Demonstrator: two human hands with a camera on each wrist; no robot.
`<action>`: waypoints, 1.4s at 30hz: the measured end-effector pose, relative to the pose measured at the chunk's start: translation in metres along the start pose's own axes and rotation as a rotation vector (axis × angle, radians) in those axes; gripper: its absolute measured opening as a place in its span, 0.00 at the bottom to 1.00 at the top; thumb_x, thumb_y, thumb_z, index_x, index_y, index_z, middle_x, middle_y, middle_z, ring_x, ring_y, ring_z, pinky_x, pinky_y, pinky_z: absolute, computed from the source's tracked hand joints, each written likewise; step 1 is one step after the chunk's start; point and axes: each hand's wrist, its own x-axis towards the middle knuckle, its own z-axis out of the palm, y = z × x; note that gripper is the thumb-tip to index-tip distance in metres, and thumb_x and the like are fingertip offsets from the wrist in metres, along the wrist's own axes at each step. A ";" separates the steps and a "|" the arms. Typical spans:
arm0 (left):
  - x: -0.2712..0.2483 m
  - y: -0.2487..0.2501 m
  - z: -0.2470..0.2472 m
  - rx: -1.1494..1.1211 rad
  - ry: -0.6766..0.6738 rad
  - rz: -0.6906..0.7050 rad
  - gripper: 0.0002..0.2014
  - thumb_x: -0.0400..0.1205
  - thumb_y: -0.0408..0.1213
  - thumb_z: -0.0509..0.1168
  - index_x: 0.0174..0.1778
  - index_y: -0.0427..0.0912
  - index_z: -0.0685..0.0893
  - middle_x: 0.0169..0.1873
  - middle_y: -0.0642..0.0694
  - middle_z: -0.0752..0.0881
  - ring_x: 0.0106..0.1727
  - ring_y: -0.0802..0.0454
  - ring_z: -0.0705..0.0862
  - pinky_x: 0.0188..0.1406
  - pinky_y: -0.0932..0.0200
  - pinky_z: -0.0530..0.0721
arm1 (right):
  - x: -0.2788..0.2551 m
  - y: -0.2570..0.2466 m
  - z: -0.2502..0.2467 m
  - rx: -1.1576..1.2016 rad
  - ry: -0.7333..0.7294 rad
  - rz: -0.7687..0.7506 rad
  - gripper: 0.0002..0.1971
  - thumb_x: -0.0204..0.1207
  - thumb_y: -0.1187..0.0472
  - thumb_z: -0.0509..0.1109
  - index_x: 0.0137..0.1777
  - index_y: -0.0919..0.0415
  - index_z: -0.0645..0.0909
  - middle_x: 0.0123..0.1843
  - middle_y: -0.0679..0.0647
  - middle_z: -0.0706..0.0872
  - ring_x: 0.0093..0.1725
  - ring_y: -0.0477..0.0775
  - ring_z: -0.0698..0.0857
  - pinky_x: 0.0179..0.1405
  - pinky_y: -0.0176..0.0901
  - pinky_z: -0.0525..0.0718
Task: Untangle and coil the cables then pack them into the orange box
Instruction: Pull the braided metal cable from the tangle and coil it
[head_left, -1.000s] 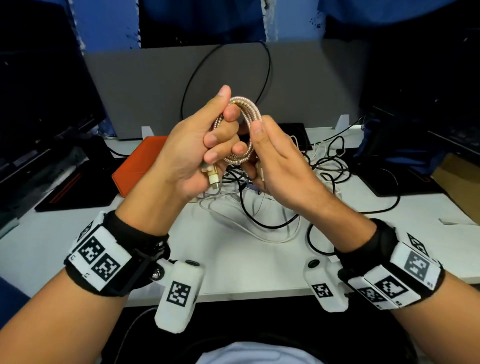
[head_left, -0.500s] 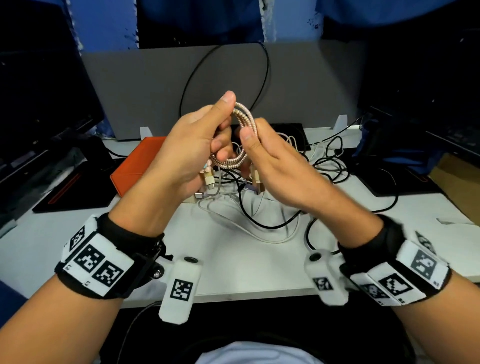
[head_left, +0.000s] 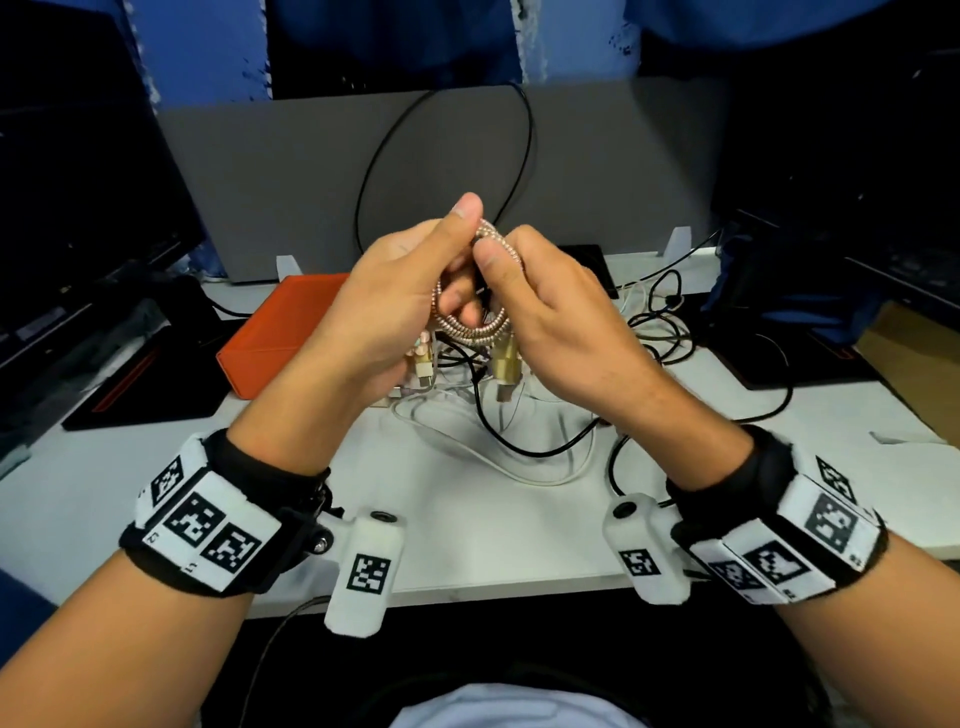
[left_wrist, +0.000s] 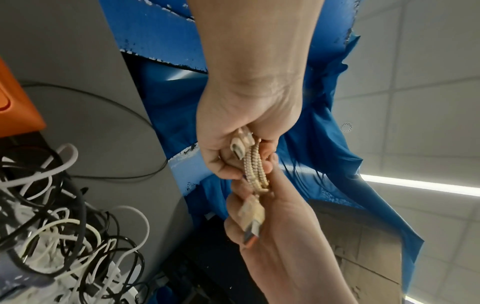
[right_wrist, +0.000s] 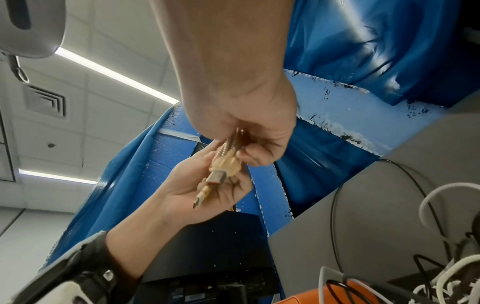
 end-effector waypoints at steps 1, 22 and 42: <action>0.001 0.000 0.000 0.053 0.002 0.032 0.23 0.90 0.54 0.60 0.29 0.51 0.83 0.26 0.45 0.73 0.32 0.48 0.76 0.38 0.56 0.77 | 0.001 0.000 -0.001 0.028 0.028 -0.017 0.18 0.92 0.45 0.57 0.45 0.54 0.78 0.38 0.40 0.89 0.39 0.39 0.85 0.41 0.39 0.80; -0.006 0.030 -0.043 0.329 -0.239 -0.016 0.08 0.81 0.37 0.71 0.53 0.36 0.88 0.43 0.46 0.90 0.44 0.54 0.86 0.47 0.63 0.85 | 0.001 -0.009 -0.015 -0.725 0.005 -0.082 0.18 0.92 0.41 0.46 0.50 0.54 0.62 0.30 0.43 0.66 0.35 0.66 0.72 0.36 0.54 0.67; -0.001 0.003 -0.009 0.714 0.058 0.178 0.10 0.81 0.46 0.71 0.52 0.48 0.78 0.35 0.44 0.87 0.36 0.45 0.86 0.40 0.40 0.88 | 0.005 0.006 -0.010 -0.234 -0.019 -0.029 0.21 0.91 0.43 0.56 0.38 0.54 0.72 0.31 0.46 0.76 0.31 0.43 0.75 0.29 0.36 0.68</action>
